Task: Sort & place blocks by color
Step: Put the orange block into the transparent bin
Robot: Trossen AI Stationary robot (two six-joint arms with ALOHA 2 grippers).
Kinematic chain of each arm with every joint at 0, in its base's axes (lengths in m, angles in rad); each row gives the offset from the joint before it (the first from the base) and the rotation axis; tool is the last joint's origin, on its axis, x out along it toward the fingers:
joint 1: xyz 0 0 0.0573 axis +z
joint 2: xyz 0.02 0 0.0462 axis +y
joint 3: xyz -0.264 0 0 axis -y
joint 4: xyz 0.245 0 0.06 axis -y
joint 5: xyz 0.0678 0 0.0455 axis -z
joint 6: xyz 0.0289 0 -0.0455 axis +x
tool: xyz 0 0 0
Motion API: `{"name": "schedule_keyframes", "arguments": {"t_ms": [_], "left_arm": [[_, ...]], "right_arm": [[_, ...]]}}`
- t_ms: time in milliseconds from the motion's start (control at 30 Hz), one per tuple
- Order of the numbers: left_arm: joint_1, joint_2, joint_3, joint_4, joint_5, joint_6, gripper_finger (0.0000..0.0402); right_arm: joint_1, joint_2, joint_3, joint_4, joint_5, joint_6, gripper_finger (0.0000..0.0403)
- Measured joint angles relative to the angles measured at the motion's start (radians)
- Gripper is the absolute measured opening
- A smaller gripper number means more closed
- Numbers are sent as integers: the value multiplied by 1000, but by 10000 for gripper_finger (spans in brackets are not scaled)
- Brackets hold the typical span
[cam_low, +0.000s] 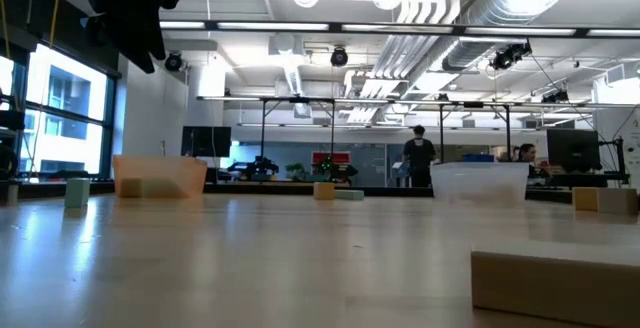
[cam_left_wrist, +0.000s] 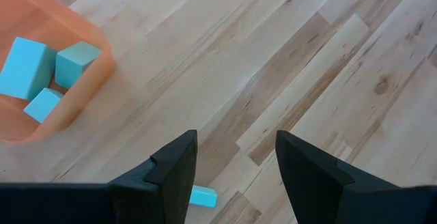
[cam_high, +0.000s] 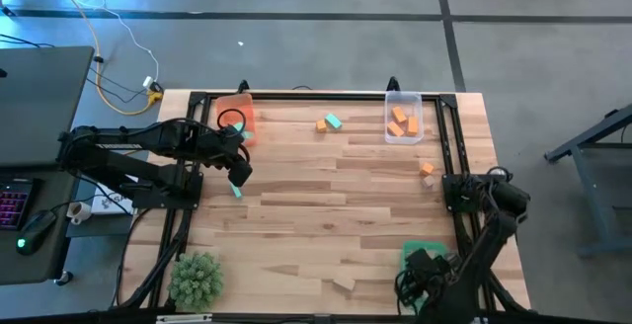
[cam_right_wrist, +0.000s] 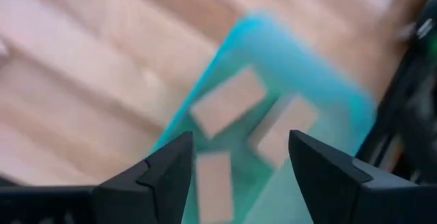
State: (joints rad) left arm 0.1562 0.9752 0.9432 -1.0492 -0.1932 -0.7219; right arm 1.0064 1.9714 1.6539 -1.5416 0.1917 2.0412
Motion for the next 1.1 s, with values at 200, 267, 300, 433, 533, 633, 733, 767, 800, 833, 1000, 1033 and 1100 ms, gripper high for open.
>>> {"name": "schedule_keyframes", "arguments": {"t_ms": [200, 267, 300, 433, 533, 633, 733, 767, 800, 833, 1000, 1033, 1100], "left_arm": [[0, 0, 0, 0, 0, 0, 186], [0, 0, 0, 0, 0, 0, 186], [0, 0, 0, 0, 0, 0, 186], [0, 0, 0, 0, 0, 1, 186], [0, 0, 0, 0, 0, 15, 186], [0, 0, 0, 0, 0, 19, 186], [0, 0, 0, 0, 0, 19, 186], [0, 0, 0, 0, 0, 19, 186], [0, 0, 0, 0, 0, 19, 186], [0, 0, 0, 0, 0, 19, 186], [0, 0, 0, 0, 0, 19, 186], [0, 0, 0, 0, 0, 19, 186], [0, 0, 0, 0, 0, 19, 186]], "right_arm": [[-75, -83, 0, -29, 125, -159, 226], [-113, -108, 0, -29, 163, -222, 227], [-134, -118, 0, -29, 179, -262, 227], [-224, -154, 0, -29, 246, -427, 227], [-300, -175, 0, -29, 260, -572, 227], [-377, -192, 0, -29, 278, -717, 227], [-443, -222, -39, -25, 295, -829, 227], [-463, -239, -72, -30, 295, -843, 227], [-480, -260, -113, -29, 286, -848, 227], [-495, -286, -159, -29, 274, -850, 227], [-566, -424, -336, -28, 271, -851, 227], [-584, -454, -366, -28, 268, -849, 227], [-627, -517, -422, -29, 250, -839, 227]]}}
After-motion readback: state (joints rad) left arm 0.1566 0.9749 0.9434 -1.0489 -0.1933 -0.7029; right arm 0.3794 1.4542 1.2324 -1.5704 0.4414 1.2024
